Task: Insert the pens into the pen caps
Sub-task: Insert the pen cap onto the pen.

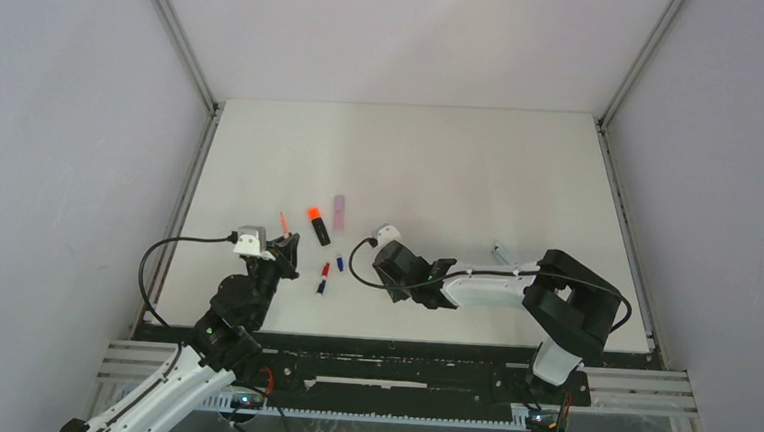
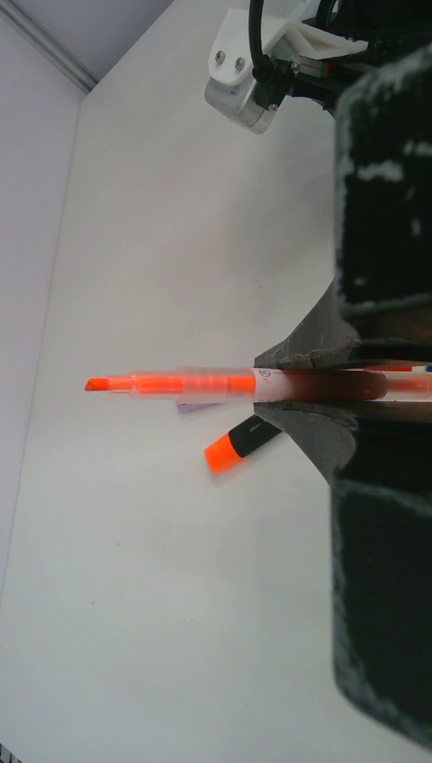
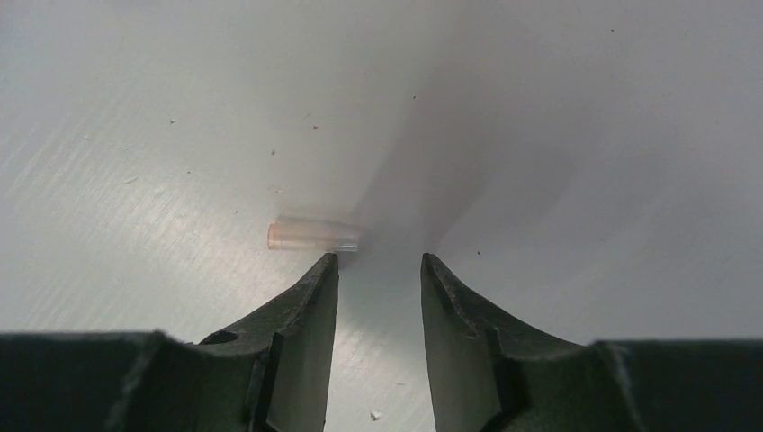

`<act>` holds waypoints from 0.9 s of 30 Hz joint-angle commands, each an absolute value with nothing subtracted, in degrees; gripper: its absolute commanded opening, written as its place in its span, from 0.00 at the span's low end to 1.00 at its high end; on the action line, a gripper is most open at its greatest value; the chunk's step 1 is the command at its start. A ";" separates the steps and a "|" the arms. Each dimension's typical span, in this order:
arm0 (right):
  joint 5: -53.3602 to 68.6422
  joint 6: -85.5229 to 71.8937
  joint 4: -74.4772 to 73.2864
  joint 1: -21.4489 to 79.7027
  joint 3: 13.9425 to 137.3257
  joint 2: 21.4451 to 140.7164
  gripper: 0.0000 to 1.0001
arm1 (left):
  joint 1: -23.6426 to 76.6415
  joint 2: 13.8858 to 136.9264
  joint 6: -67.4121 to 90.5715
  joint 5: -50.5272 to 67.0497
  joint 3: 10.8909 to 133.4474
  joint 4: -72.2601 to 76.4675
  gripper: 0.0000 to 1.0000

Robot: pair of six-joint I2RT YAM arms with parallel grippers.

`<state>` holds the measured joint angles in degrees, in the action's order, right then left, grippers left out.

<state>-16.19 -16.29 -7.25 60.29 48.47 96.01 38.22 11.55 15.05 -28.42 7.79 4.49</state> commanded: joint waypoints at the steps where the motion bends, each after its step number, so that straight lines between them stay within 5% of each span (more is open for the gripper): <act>1: -17.47 -16.70 -10.69 59.36 49.25 98.31 0.37 | 37.88 11.67 15.73 -29.05 6.94 6.02 0.00; 27: -18.37 -18.29 -10.12 57.23 54.54 103.37 0.37 | 37.88 10.85 15.69 -29.13 6.94 5.54 0.00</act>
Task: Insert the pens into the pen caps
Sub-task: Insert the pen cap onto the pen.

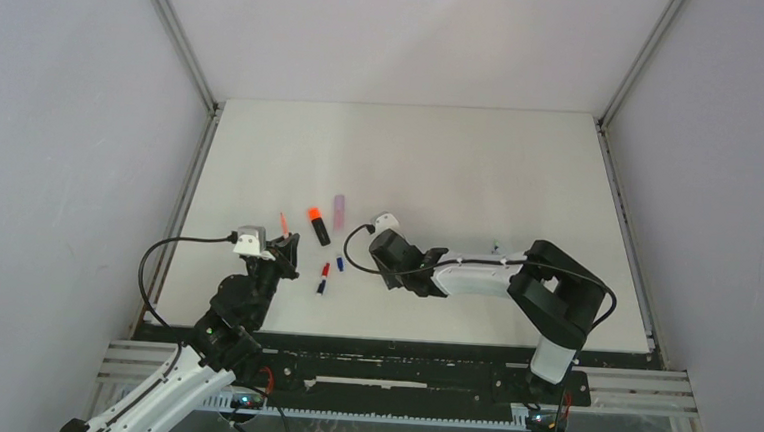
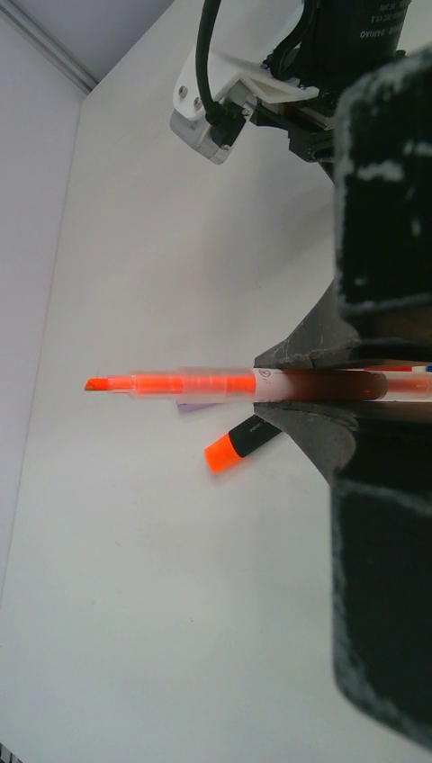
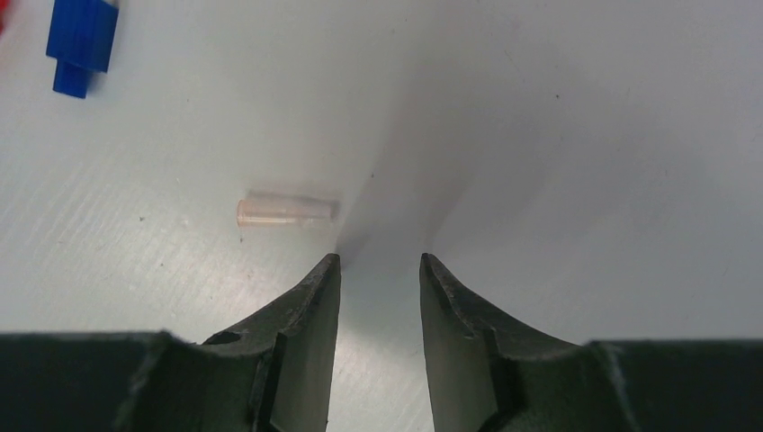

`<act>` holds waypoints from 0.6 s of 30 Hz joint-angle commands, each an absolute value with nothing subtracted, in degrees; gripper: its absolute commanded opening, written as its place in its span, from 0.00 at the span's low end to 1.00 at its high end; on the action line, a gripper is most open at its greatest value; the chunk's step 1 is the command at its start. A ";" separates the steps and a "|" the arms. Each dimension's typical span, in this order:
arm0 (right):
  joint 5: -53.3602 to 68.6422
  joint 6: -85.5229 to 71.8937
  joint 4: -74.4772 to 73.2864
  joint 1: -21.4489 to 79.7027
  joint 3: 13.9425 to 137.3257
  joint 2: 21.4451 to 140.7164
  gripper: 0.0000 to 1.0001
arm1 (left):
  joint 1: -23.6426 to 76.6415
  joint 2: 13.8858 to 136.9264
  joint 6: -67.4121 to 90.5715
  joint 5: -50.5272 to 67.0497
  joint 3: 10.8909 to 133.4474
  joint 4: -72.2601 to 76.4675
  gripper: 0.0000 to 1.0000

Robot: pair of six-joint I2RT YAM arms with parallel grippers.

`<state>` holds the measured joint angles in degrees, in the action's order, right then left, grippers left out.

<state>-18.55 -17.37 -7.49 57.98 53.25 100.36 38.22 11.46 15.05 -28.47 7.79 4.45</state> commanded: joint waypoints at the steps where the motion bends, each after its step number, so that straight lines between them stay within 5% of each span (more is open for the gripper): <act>1: -18.30 -18.23 -10.00 57.27 55.20 103.81 0.37 | 37.88 10.82 15.70 -29.17 6.94 5.58 0.00; 18: -16.13 -22.99 -9.39 53.47 60.86 107.67 0.36 | 37.88 10.25 15.78 -28.98 7.02 5.21 0.00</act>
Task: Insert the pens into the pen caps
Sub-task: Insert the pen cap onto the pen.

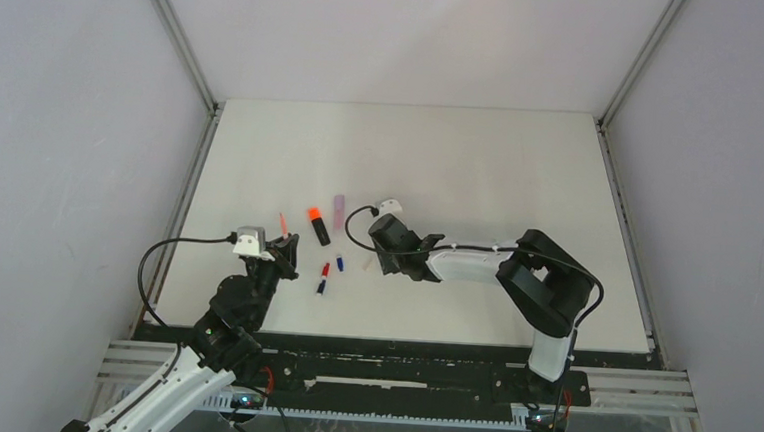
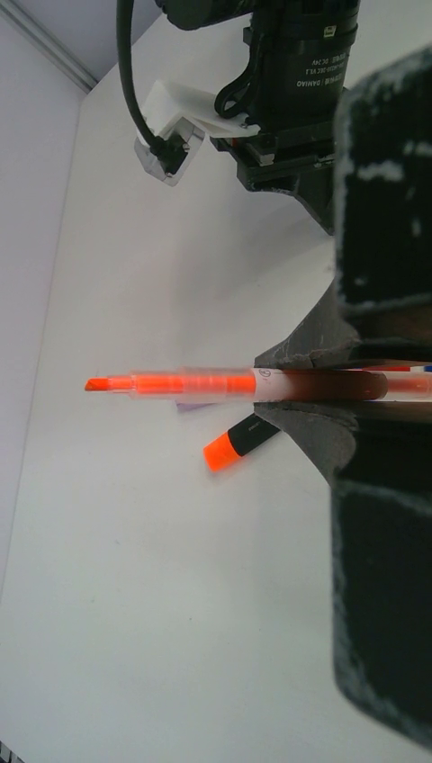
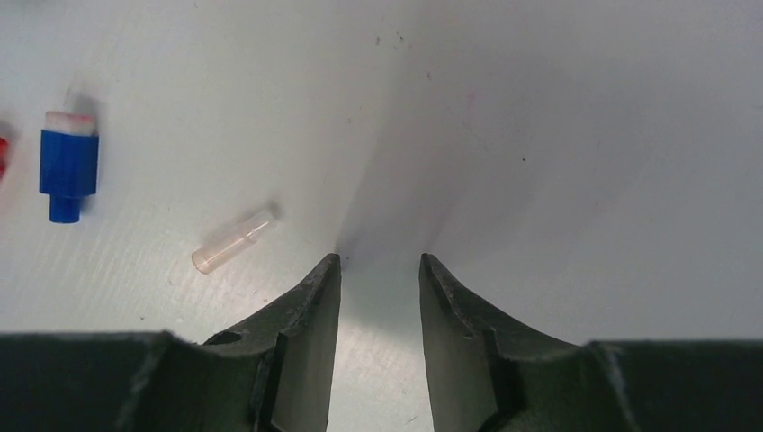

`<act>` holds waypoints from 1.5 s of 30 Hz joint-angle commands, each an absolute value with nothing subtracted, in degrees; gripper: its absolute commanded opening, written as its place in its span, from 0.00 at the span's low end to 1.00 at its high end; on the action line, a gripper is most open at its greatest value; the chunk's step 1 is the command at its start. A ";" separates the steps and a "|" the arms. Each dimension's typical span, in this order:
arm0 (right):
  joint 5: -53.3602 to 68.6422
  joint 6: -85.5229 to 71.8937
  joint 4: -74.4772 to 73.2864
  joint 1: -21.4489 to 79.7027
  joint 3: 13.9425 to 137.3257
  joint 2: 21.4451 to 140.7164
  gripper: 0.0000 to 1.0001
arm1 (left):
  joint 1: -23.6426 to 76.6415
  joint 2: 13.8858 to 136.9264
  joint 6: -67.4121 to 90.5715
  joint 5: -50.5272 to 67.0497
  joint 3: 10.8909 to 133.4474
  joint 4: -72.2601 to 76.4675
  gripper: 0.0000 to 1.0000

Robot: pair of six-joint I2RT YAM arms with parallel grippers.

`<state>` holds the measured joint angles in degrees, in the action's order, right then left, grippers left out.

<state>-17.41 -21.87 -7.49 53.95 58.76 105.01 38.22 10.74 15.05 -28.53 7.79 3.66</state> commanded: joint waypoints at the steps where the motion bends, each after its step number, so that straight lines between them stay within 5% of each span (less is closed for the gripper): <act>1: -15.83 -23.08 -9.47 53.50 61.57 108.15 0.36 | 37.88 10.20 15.81 -28.96 7.03 5.19 0.00; 18: -14.46 -35.48 -13.82 53.43 77.45 116.75 0.51 | 37.87 9.73 16.08 -28.81 7.45 4.27 0.00; 45: -19.34 -34.05 -20.95 58.27 83.85 122.35 0.44 | 37.88 9.23 16.35 -29.00 7.66 3.44 0.00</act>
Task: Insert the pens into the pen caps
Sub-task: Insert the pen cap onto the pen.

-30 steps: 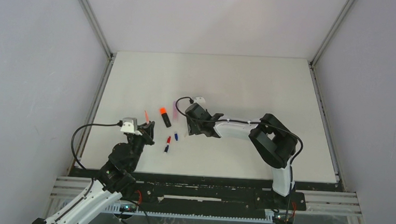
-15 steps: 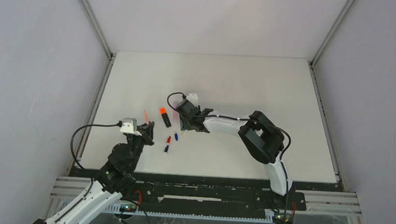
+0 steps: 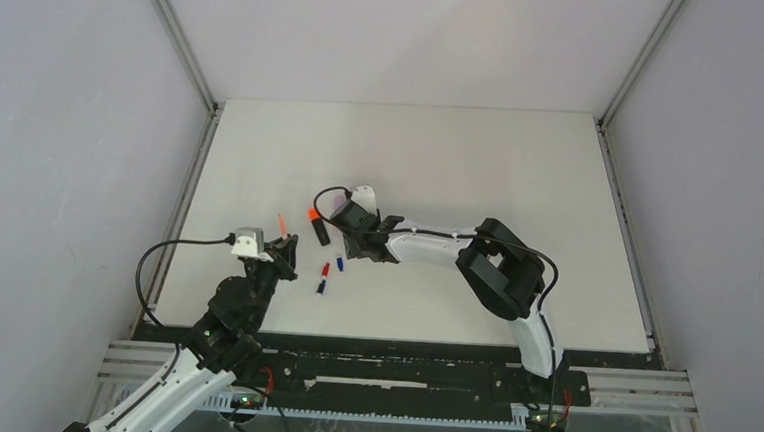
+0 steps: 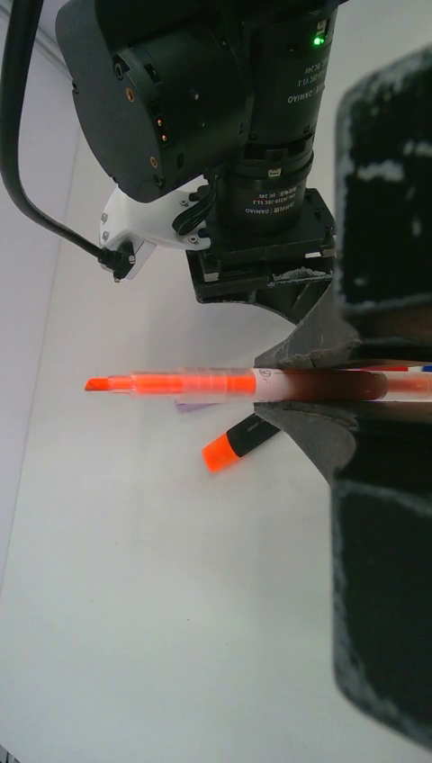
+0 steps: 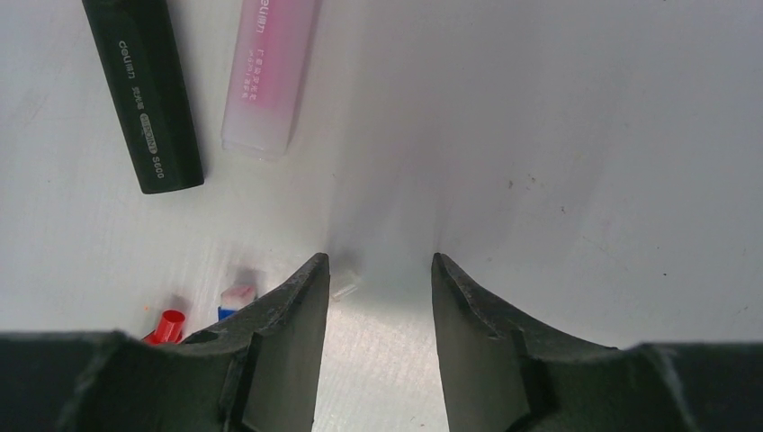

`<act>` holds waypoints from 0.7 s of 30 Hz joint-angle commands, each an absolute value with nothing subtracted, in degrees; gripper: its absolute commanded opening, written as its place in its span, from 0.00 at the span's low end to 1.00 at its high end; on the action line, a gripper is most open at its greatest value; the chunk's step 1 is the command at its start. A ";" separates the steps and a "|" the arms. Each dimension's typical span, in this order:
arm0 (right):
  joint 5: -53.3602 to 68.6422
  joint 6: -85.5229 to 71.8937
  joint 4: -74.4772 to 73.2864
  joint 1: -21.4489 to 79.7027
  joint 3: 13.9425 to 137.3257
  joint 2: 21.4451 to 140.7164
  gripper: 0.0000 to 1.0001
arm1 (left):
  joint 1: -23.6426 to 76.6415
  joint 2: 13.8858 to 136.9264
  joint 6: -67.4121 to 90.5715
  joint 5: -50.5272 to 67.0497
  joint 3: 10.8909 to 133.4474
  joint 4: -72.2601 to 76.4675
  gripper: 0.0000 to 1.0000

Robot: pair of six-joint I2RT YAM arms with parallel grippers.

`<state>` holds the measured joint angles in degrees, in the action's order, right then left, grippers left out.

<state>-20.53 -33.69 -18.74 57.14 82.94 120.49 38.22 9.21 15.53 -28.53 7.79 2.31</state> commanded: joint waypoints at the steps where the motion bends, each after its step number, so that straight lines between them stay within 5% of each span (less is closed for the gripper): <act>1: -19.39 -34.18 -21.06 58.42 83.83 122.34 0.44 | 37.88 9.23 16.37 -29.00 7.66 3.43 0.00; 21: -19.92 -40.22 -25.69 60.95 82.54 119.99 0.44 | 37.89 8.98 16.52 -28.74 7.73 3.25 0.00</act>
<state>-22.13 -37.19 -20.84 60.07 83.22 120.46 38.22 9.23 15.94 -28.53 7.79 2.26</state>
